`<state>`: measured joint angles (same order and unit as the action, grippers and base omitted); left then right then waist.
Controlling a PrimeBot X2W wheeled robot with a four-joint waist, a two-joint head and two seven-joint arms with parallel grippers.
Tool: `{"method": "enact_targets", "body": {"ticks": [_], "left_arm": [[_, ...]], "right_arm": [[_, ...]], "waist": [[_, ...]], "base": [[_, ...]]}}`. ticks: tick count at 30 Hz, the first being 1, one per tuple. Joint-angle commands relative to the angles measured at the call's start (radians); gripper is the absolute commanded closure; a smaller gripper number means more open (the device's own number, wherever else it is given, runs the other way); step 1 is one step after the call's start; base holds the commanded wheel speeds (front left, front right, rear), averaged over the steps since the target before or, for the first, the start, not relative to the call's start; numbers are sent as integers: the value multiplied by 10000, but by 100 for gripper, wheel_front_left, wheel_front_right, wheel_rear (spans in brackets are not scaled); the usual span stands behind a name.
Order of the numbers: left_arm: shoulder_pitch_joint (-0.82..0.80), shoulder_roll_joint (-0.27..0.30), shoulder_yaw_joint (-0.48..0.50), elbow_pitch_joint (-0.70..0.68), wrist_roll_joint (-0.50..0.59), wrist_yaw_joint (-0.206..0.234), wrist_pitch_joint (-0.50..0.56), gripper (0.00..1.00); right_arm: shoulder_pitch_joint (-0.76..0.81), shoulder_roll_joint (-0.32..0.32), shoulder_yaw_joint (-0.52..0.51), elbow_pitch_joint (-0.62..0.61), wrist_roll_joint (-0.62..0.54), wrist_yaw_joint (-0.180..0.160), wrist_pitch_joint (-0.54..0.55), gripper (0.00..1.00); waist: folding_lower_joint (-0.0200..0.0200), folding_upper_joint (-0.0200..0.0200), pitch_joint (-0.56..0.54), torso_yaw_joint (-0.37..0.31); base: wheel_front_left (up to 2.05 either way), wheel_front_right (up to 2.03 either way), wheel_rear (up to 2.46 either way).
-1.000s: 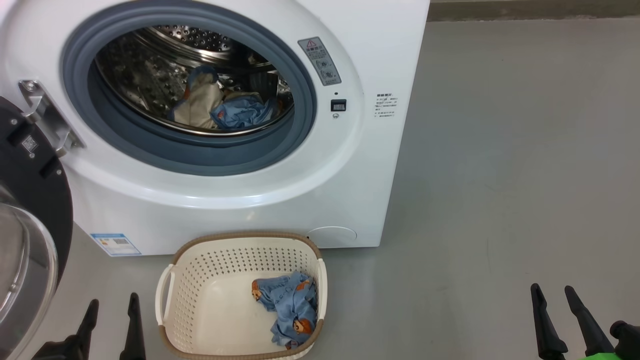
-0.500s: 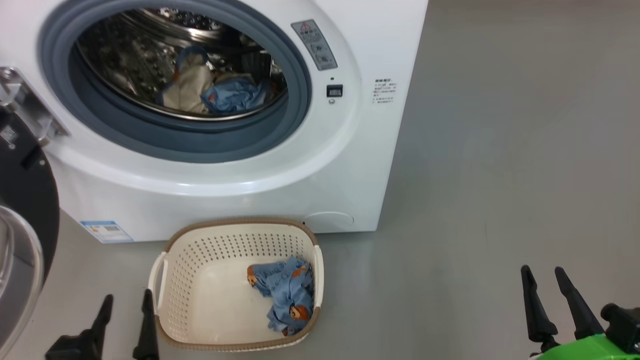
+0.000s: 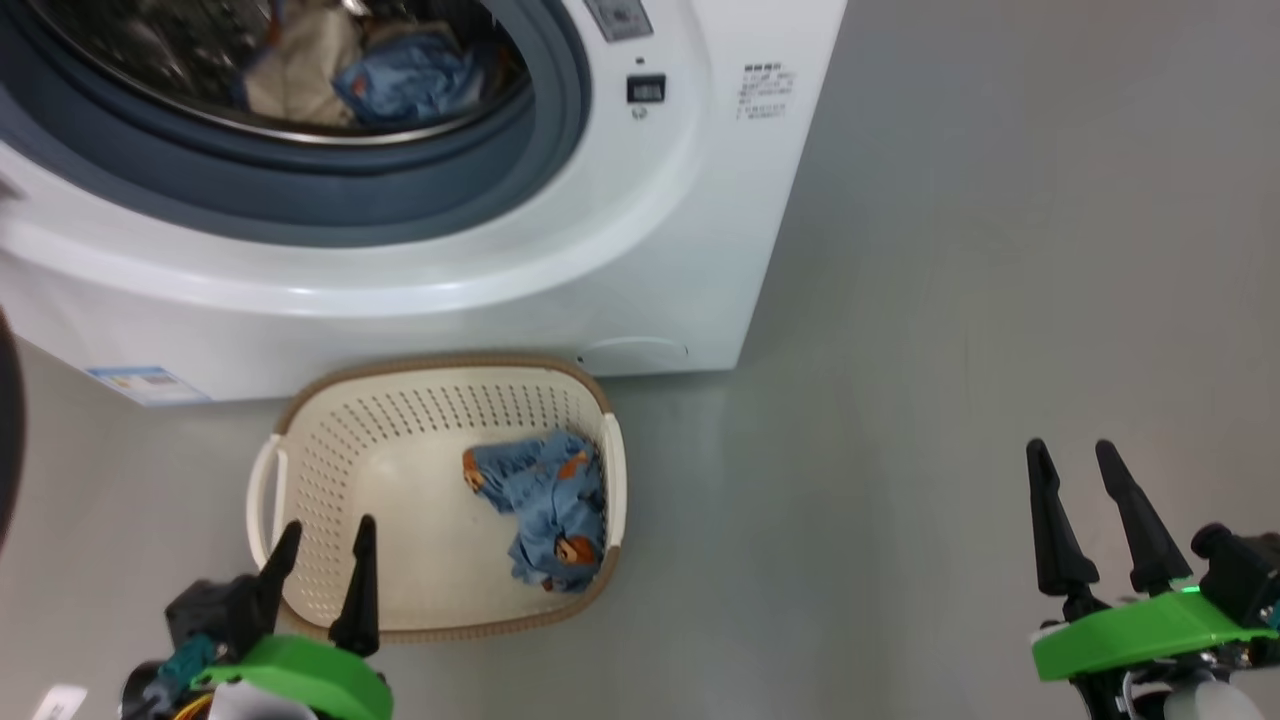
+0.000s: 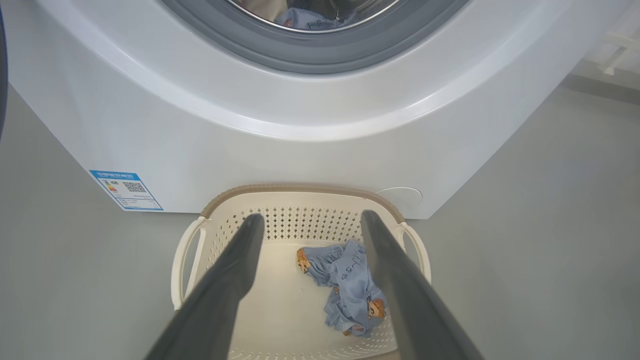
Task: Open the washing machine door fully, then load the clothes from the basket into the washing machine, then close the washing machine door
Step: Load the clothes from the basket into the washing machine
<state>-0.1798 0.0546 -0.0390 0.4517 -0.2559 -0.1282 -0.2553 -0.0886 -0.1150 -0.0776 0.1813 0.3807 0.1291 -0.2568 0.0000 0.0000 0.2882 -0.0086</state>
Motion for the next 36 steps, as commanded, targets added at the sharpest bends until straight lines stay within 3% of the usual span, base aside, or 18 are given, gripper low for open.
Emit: {"method": "enact_targets", "body": {"ticks": [1,18,29,36], "left_arm": [[-351,218,205,-17,-96,-25,-65,0],[-3358,1171,-2166,2779,-1610,-25,-65,0],[-5424,1914,-4747,4443,-3233,-25,-65,0],[-6362,2362,-6563,5131,-4847,-25,215,0]], "right_arm": [[-223,-32,261,-258,-38,16,-49,0],[-1784,419,658,-437,7,16,-49,0],[-2564,618,1053,-545,88,16,-49,0],[-2926,642,1438,-651,204,16,-49,0]], "waist": [[0,0,625,-233],[0,0,3304,-1072],[0,0,4766,-1558],[0,0,5400,-1859]], "base": [[0,0,0],[0,0,0],[0,0,0],[0,0,0]]}}
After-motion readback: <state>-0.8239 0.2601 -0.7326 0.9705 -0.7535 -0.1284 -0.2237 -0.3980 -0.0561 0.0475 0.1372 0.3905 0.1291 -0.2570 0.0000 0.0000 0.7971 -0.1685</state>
